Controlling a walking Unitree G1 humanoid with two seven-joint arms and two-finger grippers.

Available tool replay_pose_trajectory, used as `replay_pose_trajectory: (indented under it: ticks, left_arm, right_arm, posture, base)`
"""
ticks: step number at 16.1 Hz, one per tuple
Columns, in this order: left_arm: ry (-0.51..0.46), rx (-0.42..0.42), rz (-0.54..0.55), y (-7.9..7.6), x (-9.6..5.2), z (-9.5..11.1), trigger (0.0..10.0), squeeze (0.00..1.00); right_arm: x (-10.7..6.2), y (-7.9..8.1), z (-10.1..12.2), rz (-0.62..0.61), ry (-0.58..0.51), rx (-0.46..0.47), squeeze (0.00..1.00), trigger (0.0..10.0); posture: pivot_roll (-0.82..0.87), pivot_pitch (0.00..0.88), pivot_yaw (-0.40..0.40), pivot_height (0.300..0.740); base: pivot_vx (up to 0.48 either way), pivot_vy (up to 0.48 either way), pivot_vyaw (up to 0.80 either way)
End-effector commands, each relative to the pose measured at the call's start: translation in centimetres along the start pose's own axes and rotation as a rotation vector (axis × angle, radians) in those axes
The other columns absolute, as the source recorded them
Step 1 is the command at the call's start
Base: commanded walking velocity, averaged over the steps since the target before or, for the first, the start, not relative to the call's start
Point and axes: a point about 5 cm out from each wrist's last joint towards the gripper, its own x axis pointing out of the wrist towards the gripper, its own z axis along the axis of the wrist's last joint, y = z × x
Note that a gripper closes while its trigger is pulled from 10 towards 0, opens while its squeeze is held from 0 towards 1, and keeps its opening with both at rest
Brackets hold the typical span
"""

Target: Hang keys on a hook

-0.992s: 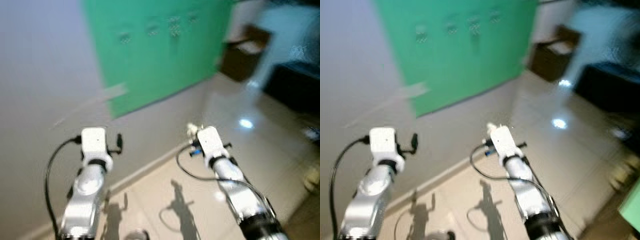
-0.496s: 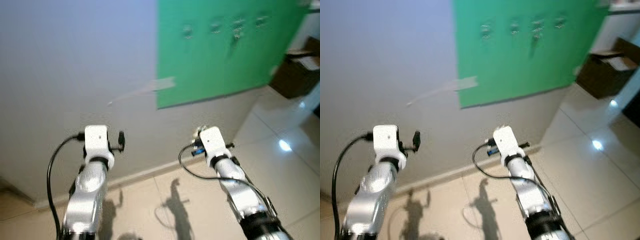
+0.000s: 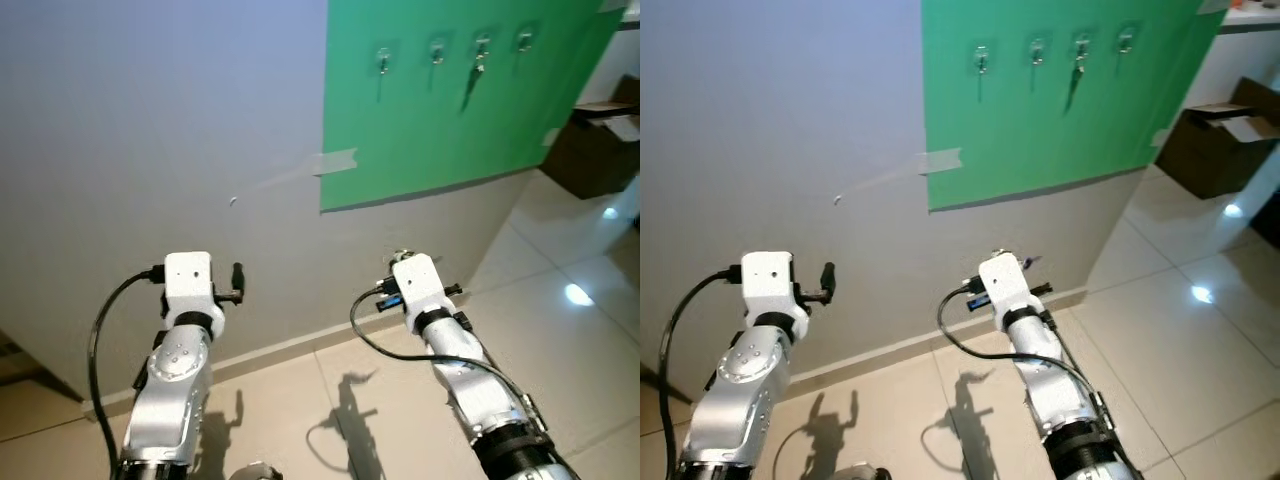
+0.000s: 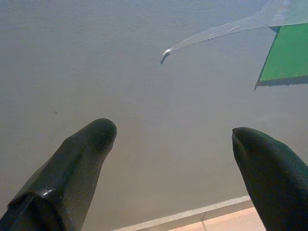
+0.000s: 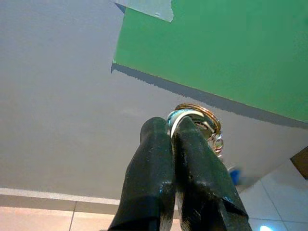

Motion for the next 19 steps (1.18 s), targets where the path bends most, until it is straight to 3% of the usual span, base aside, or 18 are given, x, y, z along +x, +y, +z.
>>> replay_pose_trajectory:
  ticks: [1, 7, 19]
  left_arm:
    - [0.016, 0.013, 0.018, 0.1, 0.0, -0.3, 10.0, 0.0]
    - [0.021, 0.015, 0.035, 0.1, -0.1, -0.3, 10.0, 0.0]
    - [0.068, 0.01, 0.12, 1.1, 0.2, -1.0, 10.0, 0.0]
  right_arm:
    - [0.1, -0.3, 0.1, -0.009, -0.011, -0.012, 0.0, 0.0]
    - [0.1, -0.4, 0.0, -0.003, -0.011, -0.011, 0.0, 0.0]
    - [-0.2, -0.1, -0.3, 0.02, -0.006, -0.014, 0.0, 0.0]
  posture:
    - [-0.04, 0.0, -0.011, 0.74]
    - [-0.04, 0.0, -0.015, 0.74]
    - [-0.04, 0.0, -0.015, 0.74]
  base:
    - [0.0, -0.431, 0.0]
    - [0.0, -0.431, 0.0]
    - [0.31, -0.359, 0.0]
